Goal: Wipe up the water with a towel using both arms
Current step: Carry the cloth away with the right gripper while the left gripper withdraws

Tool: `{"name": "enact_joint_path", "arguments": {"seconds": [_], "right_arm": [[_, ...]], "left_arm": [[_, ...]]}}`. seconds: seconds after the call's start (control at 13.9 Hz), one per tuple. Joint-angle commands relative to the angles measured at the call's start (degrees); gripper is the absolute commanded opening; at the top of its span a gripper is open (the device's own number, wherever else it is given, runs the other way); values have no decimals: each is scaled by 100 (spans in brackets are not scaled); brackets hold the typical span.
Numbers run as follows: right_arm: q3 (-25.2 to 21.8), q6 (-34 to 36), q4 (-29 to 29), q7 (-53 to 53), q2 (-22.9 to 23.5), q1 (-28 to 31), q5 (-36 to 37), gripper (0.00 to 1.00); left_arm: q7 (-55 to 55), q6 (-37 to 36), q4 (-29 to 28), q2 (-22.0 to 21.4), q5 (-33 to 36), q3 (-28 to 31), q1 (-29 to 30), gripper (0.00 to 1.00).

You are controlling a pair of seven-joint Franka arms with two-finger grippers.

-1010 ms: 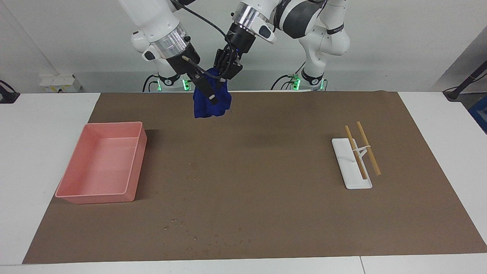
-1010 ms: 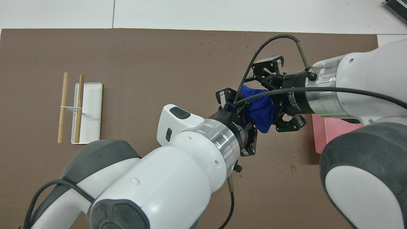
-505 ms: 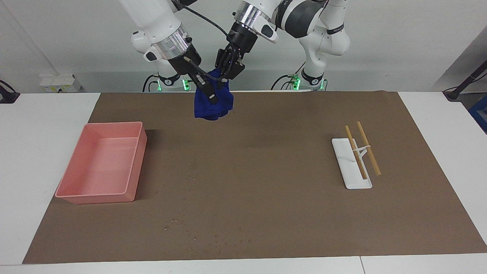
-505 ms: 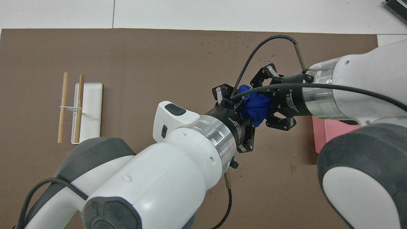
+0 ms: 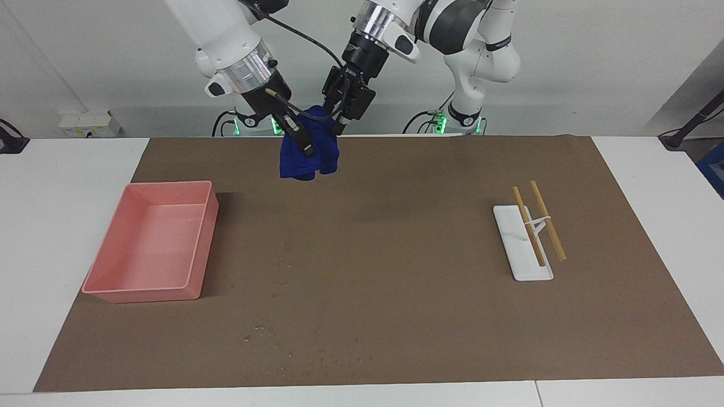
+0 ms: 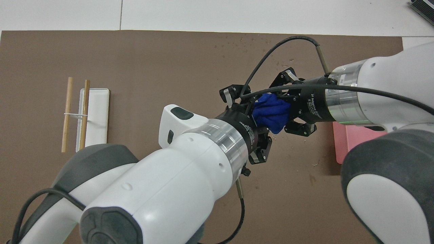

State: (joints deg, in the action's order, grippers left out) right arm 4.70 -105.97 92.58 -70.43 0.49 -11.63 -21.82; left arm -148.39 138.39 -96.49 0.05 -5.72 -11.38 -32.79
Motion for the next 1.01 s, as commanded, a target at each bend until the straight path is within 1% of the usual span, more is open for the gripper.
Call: {"name": "enact_joint_path", "arguments": {"seconds": [0.0, 0.14, 0.29, 0.36, 0.5, 0.58, 0.72, 0.79, 0.94], "right_arm": [[22, -326, 111, 599, 91, 231, -33, 0], [22, -922, 112, 767, 380, 372, 107, 0], [22, -1703, 68, 968, 792, 503, 213, 0], [22, -1959, -37, 1143, 1038, 556, 275, 0], [22, -2513, -423, 1801, 1775, 609, 573, 0], [13, -2725, -738, 2039, 2188, 670, 618, 0], [4, -2998, -1546, 2330, 2962, 723, 662, 0], [4, -3295, -1819, 2549, 3279, 741, 732, 0], [4, -3875, -2049, 3180, 3798, 890, 776, 0]], "left_arm": [[-84, -740, 52, -111, 124, 21, 465, 100], [247, -1400, -27, -216, 115, 13, 922, 100], [1054, -1971, -54, -260, 72, 30, 1221, 100], [1345, -2104, -54, -278, 45, 30, 1388, 100], [1724, -2412, -115, -339, 45, 30, 1661, 100], [2031, -2579, -150, -374, 45, 39, 1819, 100], [2856, -2948, -168, -427, 45, 39, 2091, 100], [3330, -3141, -177, -453, 45, 39, 2276, 100], [4095, -3458, -177, -462, 45, 39, 2549, 100]]}}
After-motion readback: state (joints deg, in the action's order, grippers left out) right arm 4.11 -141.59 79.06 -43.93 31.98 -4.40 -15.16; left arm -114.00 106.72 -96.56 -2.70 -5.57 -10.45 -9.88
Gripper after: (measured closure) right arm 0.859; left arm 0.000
